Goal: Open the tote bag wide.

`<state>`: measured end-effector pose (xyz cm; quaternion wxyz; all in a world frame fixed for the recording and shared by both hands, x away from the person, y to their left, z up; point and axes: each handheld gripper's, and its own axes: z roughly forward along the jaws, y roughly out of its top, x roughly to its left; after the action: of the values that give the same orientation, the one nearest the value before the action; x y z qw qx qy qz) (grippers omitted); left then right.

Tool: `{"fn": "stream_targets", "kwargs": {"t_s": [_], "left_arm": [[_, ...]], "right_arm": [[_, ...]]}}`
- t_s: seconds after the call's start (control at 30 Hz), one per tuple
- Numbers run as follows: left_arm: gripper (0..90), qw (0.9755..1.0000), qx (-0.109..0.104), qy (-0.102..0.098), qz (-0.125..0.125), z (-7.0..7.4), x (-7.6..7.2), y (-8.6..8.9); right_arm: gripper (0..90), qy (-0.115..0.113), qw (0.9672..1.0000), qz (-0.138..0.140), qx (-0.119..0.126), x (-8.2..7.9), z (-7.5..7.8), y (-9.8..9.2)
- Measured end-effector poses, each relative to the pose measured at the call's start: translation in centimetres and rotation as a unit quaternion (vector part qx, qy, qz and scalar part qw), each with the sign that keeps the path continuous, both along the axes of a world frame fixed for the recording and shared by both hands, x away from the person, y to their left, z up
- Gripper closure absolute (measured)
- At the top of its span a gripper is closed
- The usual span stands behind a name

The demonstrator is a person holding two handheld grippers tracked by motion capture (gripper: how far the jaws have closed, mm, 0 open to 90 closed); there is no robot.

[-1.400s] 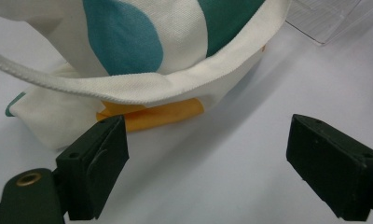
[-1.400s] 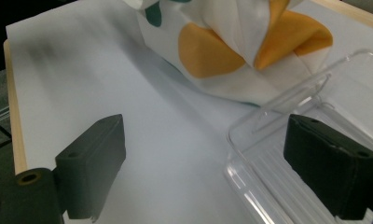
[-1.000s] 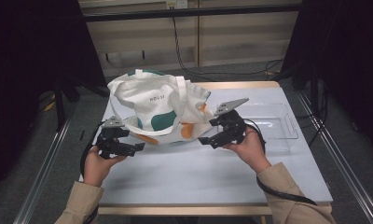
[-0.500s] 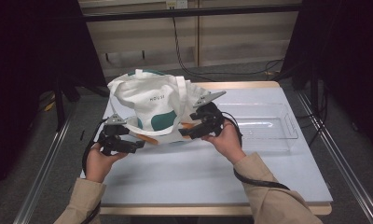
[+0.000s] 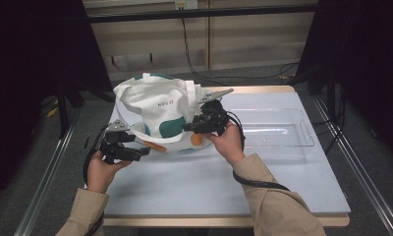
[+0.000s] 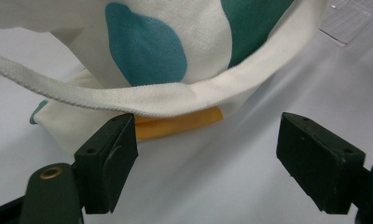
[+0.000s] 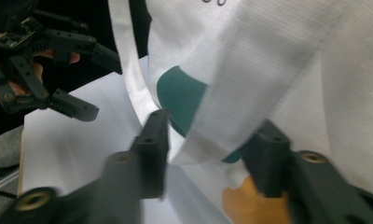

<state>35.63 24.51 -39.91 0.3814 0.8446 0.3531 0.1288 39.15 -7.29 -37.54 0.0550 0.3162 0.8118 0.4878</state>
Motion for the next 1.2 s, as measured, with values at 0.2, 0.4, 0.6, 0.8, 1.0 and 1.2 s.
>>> {"fn": "stream_targets", "kwargs": {"t_s": [0.2, 0.4, 0.6, 0.8, 1.0, 1.2], "left_arm": [[20.4, 1.0000, -0.006, -0.004, -0.004, 0.5, -0.3, -0.3], [19.3, 0.9999, -0.001, -0.012, -0.010, 0.9, -0.5, -0.9], [19.0, 0.9998, -0.006, -0.018, -0.008, 0.8, -0.5, -1.1], [19.0, 0.9996, -0.014, -0.025, -0.007, 0.8, -0.5, -1.3], [19.4, 0.9995, -0.015, -0.027, -0.005, 0.6, -0.5, -1.5], [21.4, 0.9995, -0.015, -0.024, -0.010, 0.2, -0.5, -1.8]], "right_arm": [[87.6, 0.003, 0.9992, 0.035, -0.019, -0.6, -0.5, -0.2], [87.7, 0.015, 0.9977, 0.057, -0.034, -1.6, -1.5, -0.4], [87.6, 0.027, 0.9968, 0.062, -0.042, -2.4, -2.5, -0.8], [87.5, 0.039, 0.9959, 0.066, -0.048, -3.7, -3.9, -1.5], [87.5, 0.048, 0.9946, 0.074, -0.056, -4.6, -5.1, -1.5], [87.4, 0.054, 0.9933, 0.081, -0.061, -5.2, -5.9, -2.1]]}}
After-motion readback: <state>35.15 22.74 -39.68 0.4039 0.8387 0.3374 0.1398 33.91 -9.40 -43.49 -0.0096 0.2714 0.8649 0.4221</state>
